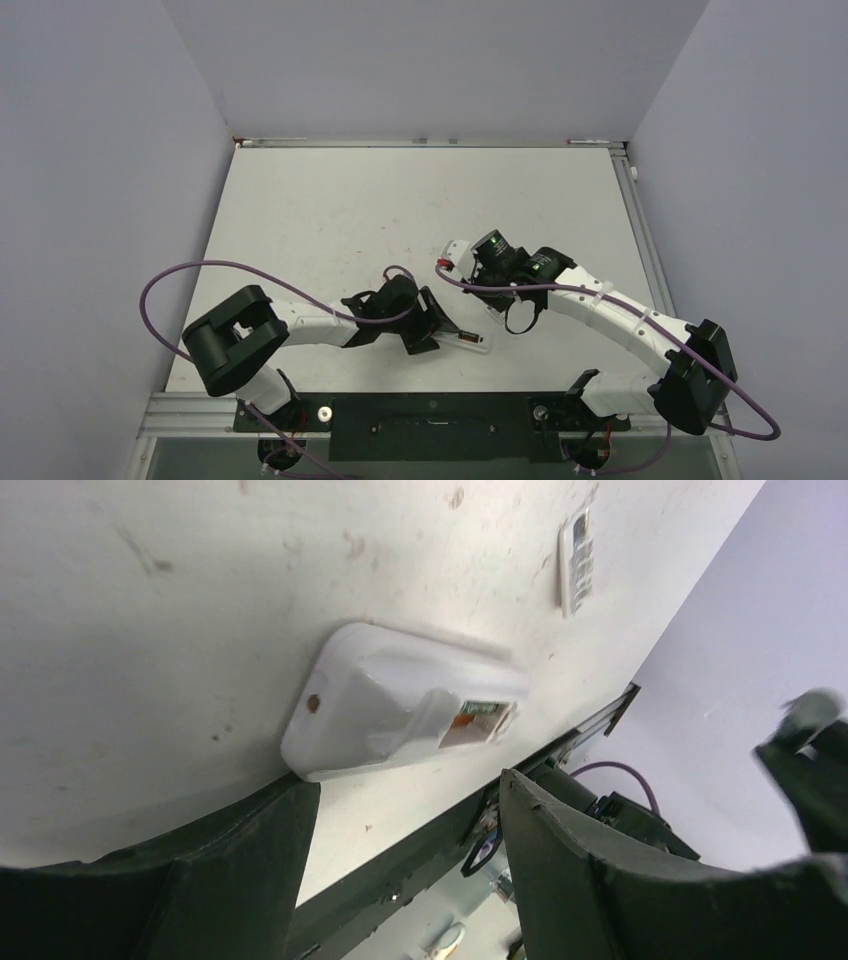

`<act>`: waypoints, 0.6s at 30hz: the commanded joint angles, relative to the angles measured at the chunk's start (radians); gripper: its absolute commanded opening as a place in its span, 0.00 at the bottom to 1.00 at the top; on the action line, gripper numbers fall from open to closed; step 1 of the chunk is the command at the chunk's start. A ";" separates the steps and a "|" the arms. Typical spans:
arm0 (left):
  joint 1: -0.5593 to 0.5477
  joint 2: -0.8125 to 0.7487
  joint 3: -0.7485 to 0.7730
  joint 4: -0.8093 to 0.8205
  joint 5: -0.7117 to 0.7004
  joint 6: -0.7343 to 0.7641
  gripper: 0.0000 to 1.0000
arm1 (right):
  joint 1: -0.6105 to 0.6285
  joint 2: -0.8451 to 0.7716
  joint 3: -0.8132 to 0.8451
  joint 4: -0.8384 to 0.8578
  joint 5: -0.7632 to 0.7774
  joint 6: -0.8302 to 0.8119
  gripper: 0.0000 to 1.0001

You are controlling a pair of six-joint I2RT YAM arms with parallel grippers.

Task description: Load the batteries into the remote control

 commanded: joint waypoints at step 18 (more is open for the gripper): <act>0.276 -0.439 -0.047 -0.499 -0.049 0.366 0.67 | 0.111 0.137 0.092 -0.137 -0.158 0.016 0.09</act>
